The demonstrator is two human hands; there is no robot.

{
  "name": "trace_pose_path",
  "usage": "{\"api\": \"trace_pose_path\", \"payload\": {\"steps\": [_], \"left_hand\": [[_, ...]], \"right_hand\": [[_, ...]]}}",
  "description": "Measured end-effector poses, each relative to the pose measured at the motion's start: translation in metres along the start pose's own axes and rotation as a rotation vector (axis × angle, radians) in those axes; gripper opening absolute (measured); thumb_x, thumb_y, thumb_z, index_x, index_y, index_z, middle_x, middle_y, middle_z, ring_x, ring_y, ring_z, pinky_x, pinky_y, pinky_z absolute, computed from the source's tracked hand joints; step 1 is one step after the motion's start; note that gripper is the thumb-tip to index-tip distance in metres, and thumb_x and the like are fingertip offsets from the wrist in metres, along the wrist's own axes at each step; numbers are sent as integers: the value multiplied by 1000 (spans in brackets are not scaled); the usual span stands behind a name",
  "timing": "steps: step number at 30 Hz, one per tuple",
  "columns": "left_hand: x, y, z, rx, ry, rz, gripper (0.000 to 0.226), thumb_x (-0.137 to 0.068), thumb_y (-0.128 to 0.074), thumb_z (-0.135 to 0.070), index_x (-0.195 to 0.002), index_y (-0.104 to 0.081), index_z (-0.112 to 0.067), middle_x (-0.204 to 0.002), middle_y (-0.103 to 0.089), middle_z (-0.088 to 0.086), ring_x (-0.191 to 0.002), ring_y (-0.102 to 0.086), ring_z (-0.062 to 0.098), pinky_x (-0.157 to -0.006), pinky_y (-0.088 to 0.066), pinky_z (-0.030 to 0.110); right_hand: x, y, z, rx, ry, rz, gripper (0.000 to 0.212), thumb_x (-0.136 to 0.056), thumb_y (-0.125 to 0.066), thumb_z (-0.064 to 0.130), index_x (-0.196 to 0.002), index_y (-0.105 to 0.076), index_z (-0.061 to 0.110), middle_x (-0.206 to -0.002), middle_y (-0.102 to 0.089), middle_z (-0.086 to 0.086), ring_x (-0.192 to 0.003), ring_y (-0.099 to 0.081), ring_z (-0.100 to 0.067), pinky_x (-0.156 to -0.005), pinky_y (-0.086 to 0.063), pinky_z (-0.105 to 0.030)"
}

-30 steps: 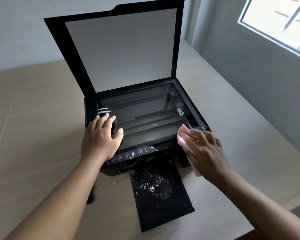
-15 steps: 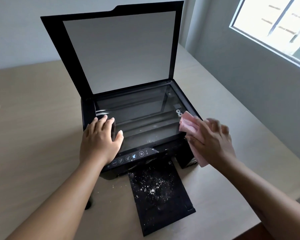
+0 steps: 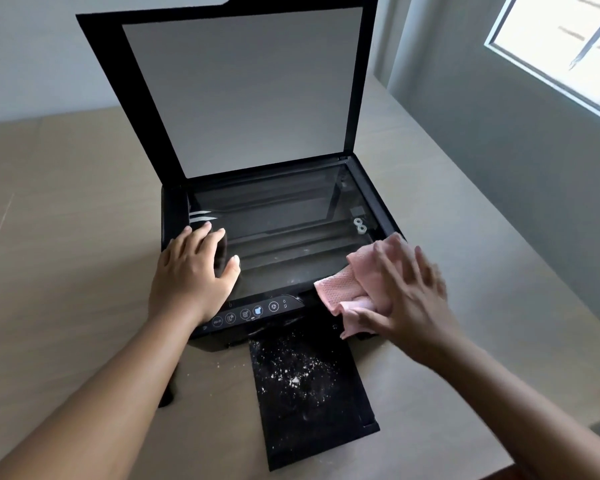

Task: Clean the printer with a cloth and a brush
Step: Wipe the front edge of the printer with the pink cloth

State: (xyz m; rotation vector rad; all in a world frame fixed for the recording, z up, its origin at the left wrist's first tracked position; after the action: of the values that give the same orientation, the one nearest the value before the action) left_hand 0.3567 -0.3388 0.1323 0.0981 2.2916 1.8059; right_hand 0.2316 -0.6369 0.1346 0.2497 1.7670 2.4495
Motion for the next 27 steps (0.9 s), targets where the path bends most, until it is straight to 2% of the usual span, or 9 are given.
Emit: {"api": "trace_pose_path", "payload": {"steps": [2, 5, 9, 12, 14, 18, 23, 25, 27], "left_hand": [[0, 0, 0, -1, 4, -1, 57, -91, -47, -51, -142, -41, -26, -154, -34, -3, -143, -23, 22, -116, -19, 41], [-1, 1, -1, -2, 7, 0, 57, -91, -47, -51, -142, -41, -26, -154, -34, -3, -143, -22, 21, -116, -19, 40], [1, 1, -2, -7, 7, 2, 57, -91, -47, -50, -141, -41, -26, -154, -34, -4, -143, -22, 21, -117, -19, 40], [0, 1, -3, -3, 11, -6, 58, -90, -43, -54, -141, -42, -26, -153, -35, -4, -143, -23, 20, -117, -19, 40], [0, 2, -3, -5, 9, -10, 63, -86, -38, -57, -140, -43, -26, -153, -36, -4, -143, -25, 21, -117, -20, 40], [0, 1, -4, 4, 5, -16, 64, -84, -36, -58, -139, -44, -25, -152, -38, -3, -142, -26, 22, -116, -21, 40], [0, 1, -2, 3, 4, -15, 57, -89, -46, -52, -139, -44, -25, -152, -37, -2, -142, -25, 23, -117, -20, 40], [0, 1, -3, 6, 4, -14, 57, -89, -47, -51, -140, -43, -25, -153, -36, -3, -143, -25, 22, -117, -20, 40], [-1, 1, -2, 4, 10, -9, 57, -90, -47, -51, -140, -42, -26, -153, -35, -4, -143, -23, 22, -117, -19, 40]], "right_hand": [[0, -8, 13, -46, -76, 3, 117, -53, -6, 100, -151, -2, 37, -160, 17, 3, -146, 15, -29, -116, 8, -51], [-10, -13, 23, -51, -193, -14, 110, -61, -22, 94, -150, -6, 33, -161, 9, -6, -145, 14, -36, -115, 10, -51], [-13, -8, 37, -10, 14, -185, 58, -84, -40, 70, -133, -46, 39, -153, -29, -1, -141, -23, -32, -113, -19, -49], [-9, 15, 31, -147, 200, -337, 33, -92, -47, 41, -117, -63, 28, -134, -56, 4, -125, -48, -22, -97, -42, -46], [-14, 21, 16, -198, 201, -339, 32, -91, -49, 30, -121, -61, 23, -135, -56, 2, -130, -46, -21, -100, -42, -46], [-25, 0, 17, 15, 99, -247, 42, -91, -32, 45, -119, -58, 28, -150, -40, -5, -142, -29, -32, -115, -22, -51], [5, -3, 61, -91, 641, -139, 36, -95, -46, 32, -122, -63, 16, -142, -50, -3, -138, -39, -18, -113, -33, -40], [8, 7, 45, -123, 685, -123, 37, -95, -47, 29, -127, -60, 16, -142, -50, -1, -137, -40, -12, -111, -36, -36], [-2, 17, 29, -123, 562, -188, 39, -93, -48, 27, -129, -58, 16, -144, -49, -2, -138, -38, -16, -110, -37, -40]]}}
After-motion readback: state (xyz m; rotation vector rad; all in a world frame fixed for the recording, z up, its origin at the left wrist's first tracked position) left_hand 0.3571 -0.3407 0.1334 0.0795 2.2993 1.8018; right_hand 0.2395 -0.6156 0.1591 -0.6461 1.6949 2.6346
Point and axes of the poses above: each hand's wrist, its own x-axis away from the middle knuckle, its own y-axis out of the back of the hand, z = x × y, the point moved 9 cm from there along -x, towards the middle knuckle
